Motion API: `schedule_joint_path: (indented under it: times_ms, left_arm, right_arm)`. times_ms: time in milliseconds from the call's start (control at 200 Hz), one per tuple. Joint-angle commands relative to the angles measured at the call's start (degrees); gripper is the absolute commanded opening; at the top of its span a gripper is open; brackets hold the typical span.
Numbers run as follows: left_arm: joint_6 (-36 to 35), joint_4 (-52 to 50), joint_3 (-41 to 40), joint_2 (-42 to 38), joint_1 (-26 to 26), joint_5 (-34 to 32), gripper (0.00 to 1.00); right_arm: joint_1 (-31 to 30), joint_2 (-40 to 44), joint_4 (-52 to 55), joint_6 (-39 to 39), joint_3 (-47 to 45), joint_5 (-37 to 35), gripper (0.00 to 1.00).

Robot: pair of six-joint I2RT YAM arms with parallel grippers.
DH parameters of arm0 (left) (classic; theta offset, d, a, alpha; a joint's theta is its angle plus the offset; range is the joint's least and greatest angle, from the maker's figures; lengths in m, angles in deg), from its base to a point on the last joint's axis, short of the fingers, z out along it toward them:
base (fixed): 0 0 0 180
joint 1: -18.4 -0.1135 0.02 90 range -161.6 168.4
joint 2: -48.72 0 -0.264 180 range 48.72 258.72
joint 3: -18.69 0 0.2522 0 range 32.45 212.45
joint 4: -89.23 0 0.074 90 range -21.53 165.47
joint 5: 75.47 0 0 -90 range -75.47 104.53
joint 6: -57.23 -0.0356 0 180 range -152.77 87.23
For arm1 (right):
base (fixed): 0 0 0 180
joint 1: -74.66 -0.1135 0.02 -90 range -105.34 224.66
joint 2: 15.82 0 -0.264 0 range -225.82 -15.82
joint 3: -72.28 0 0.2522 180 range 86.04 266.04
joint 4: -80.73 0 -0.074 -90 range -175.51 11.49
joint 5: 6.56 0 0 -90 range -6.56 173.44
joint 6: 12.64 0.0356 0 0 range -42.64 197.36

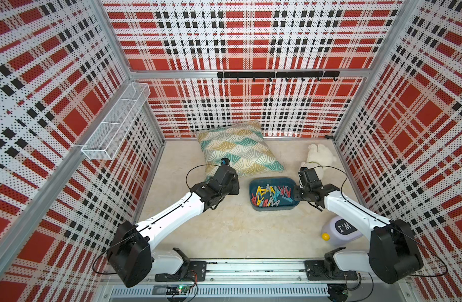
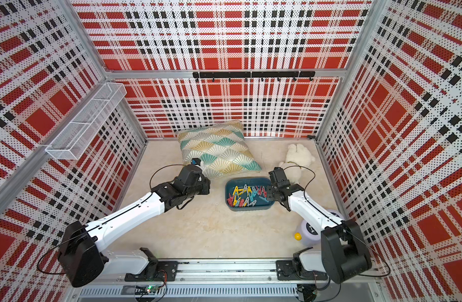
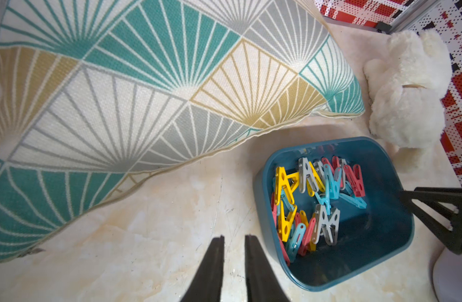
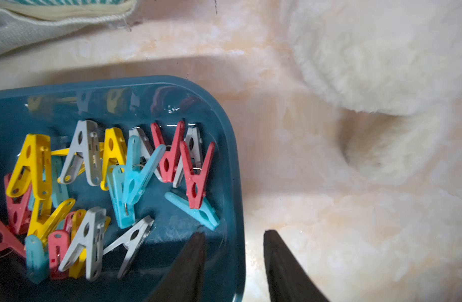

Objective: Put the clothespins into the storage box
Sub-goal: Adjust the storage box at the center of the board.

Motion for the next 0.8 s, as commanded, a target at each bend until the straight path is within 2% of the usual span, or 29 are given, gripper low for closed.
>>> schedule_joint_path:
  times_ms: [0,100,246,446,626,742,792]
  left_arm:
    - [0.99,2.08,-1.07,-2.67,-0.99,-2.37,0.22]
    - [1.35,2.42,-1.88,-3.98,-2.51,-2.75,0.22]
    - [1.28,2.57,-2.59,-5.43,-4.31,-1.68,0.22]
    - [1.29,2.65,-2.51,-6.09,-4.70,-1.19,0.22]
    - [1.18,2.65,-2.08,-5.59,-4.88,-1.15,0.22]
    - [1.09,2.65,-1.52,-5.00,-5.05,-1.47,0.22]
    - [1.01,2.60,-1.25,-4.86,-5.39,-1.57,0.22]
  right_arm:
    - [0.28,-0.64,-1.62,0.32,0.10,-1.33,0.42]
    - [0.35,-1.35,-1.70,-0.05,0.22,-1.16,0.38]
    - [0.36,-1.56,-2.37,-0.17,-0.12,-0.22,0.22]
    - [0.37,-2.17,-3.05,-0.56,-0.72,0.60,0.18]
    - [-0.06,-0.42,-3.65,-0.24,-1.69,4.06,0.14]
    - [-1.13,2.09,-2.91,0.52,-2.14,4.42,0.15]
    - [-1.21,2.95,-2.40,0.78,-2.05,4.36,0.18]
